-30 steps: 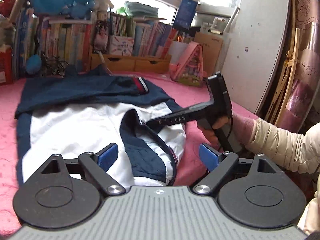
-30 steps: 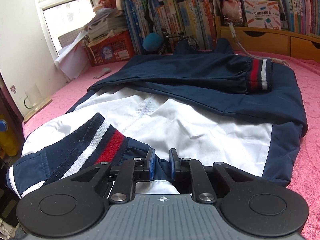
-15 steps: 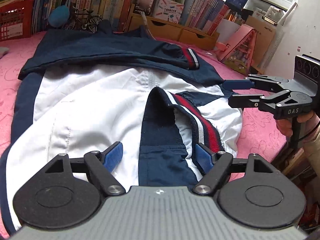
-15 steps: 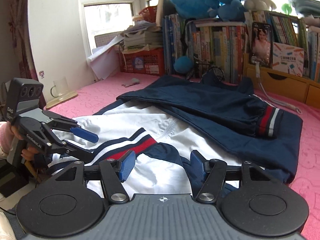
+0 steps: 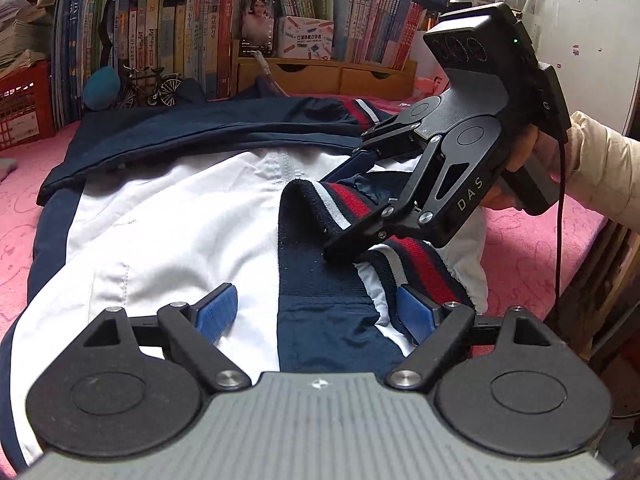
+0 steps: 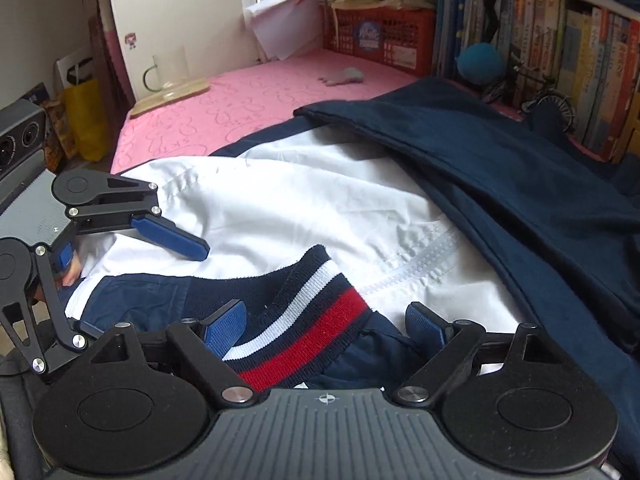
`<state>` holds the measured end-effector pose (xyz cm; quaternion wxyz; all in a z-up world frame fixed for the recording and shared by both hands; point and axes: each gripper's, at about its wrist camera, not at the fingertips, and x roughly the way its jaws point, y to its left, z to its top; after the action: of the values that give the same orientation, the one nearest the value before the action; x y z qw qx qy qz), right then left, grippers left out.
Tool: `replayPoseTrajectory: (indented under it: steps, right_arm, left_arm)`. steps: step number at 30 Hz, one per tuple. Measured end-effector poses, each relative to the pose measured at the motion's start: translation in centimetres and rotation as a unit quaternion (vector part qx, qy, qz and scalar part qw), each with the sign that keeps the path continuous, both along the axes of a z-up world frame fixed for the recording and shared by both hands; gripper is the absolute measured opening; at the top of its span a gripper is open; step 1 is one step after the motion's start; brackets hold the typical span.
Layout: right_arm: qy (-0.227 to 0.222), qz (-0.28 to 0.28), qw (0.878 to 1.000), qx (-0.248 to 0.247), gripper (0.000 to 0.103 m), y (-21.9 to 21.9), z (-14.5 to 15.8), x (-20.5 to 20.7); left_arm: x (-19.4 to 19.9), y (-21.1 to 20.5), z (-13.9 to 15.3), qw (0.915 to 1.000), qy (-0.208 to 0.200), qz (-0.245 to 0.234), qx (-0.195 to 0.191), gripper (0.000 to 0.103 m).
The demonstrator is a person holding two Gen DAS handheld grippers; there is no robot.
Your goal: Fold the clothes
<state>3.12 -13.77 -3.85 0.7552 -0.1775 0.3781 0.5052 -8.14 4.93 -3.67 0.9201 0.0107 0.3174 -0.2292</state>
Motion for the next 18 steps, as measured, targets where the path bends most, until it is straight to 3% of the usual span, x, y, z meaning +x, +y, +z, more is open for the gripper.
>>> replayPoseTrajectory:
  steps: [2,4,6,12,15,18]
  right_arm:
    - [0.012,0.018,1.000,-0.002,0.085,0.0,0.3,-0.2]
    - [0.025,0.016,1.000,0.006,0.069,-0.5,1.0,-0.8]
    - [0.040,-0.004,0.999,0.018,0.028,-1.0,1.8,-1.6]
    - [0.006,-0.038,0.998,0.041,0.019,-2.3,4.1,-6.3]
    - [-0.002,-0.109,0.991,0.074,0.017,-3.6,4.8,-5.7]
    - [0.011,-0.202,0.972,0.120,0.016,-6.2,5.2,-3.4]
  left_arm:
    - [0.0,0.3,0.3,0.9999,0.006,-0.001,-0.011,0.087]
    - [0.1,0.8,0.8,0.9994,0.021,-0.006,-0.026,0.087]
    - [0.2,2.0,1.5,0.9975,0.035,0.006,-0.061,0.087]
    - [-0.6,6.7,4.0,0.9870,0.019,0.103,-0.122,0.087]
    - [-1.3,8.9,6.4,0.9787,-0.017,0.135,-0.153,0.087]
    - [-2.1,10.9,8.9,0.9685,-0.057,0.154,-0.187,0.089]
